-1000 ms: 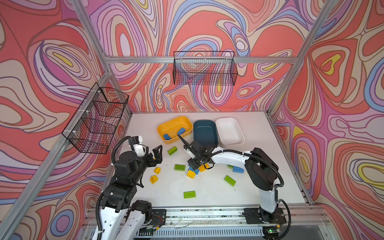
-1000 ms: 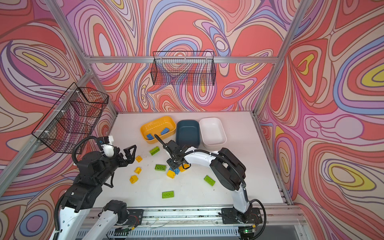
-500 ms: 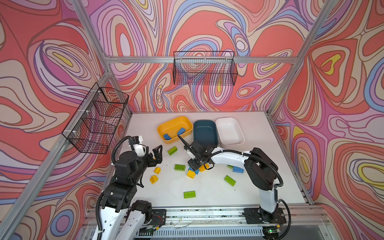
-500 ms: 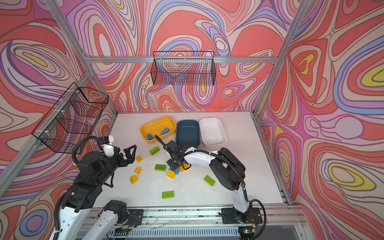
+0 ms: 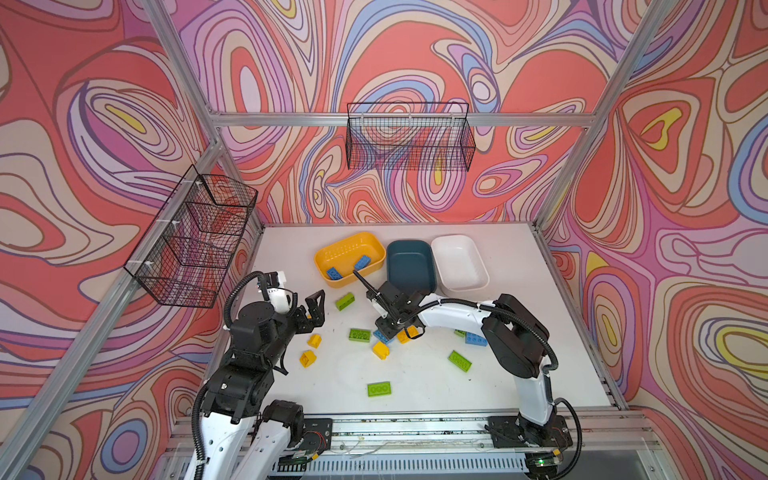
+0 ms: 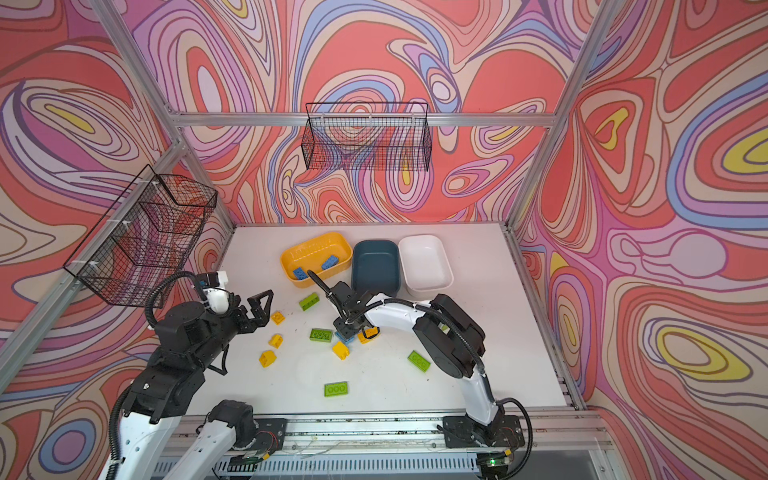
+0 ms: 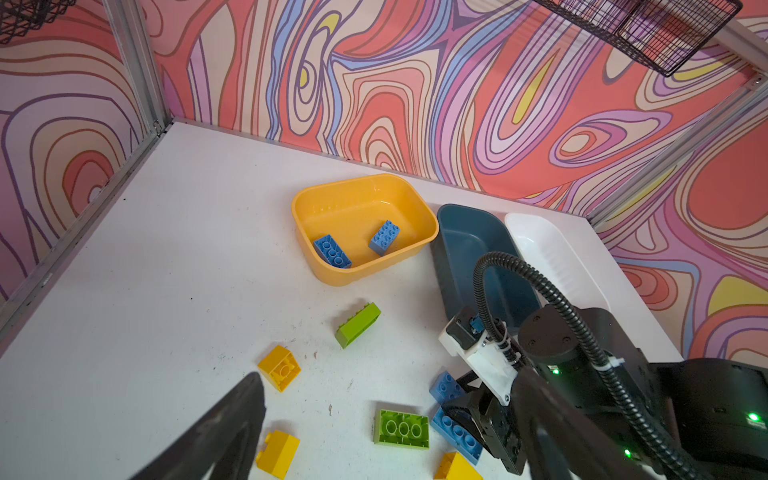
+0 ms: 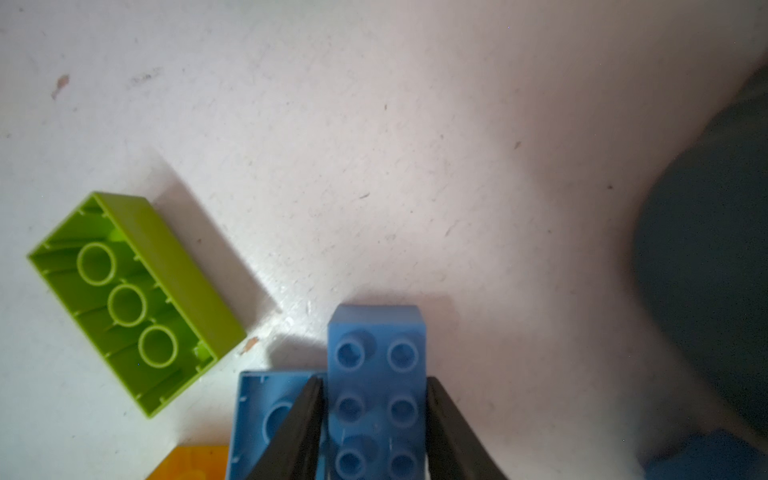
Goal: Sort the legos into containers by color
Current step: 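Grasp the blue 2x2 brick with the right gripper while the left arm withdraws, then carry the blue brick with the right gripper over the yellow tub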
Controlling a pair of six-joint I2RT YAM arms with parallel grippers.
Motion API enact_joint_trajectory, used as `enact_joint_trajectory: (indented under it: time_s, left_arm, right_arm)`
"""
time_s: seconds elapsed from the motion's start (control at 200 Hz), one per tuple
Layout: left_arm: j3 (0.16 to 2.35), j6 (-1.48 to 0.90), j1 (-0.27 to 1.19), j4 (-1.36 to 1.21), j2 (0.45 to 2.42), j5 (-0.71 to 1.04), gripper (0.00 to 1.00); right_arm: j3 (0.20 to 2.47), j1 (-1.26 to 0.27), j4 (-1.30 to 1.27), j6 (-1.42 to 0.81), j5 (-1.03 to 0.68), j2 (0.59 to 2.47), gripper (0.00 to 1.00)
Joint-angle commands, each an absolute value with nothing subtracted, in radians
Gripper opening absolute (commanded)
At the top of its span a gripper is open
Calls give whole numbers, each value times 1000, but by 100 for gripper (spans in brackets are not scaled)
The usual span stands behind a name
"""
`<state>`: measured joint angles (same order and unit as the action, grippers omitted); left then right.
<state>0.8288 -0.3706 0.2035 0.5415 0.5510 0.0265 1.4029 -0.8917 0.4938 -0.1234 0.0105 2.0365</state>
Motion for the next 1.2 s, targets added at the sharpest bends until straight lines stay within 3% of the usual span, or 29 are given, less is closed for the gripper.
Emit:
enact_joint_trajectory:
  time_s: [0.0, 0.401, 0.686, 0.926, 1.197]
  left_arm:
    - [820, -371, 210, 539, 545, 31, 93]
    - [817, -371, 212, 542, 526, 7, 93]
    - [816, -371, 215, 543, 522, 1, 93]
    - [816, -370, 216, 548, 520, -9, 93]
    - [818, -366, 216, 549, 541, -5, 93]
  right_arm:
    - [1419, -898, 493, -138, 14, 2039, 35]
    - [1456, -896, 441, -215, -18, 1908, 30]
    - [1601, -853, 445, -221, -87, 1941, 29]
    - [1790, -763, 420, -234, -246, 2068, 28]
    - [2182, -709, 486, -211, -325, 2333, 27]
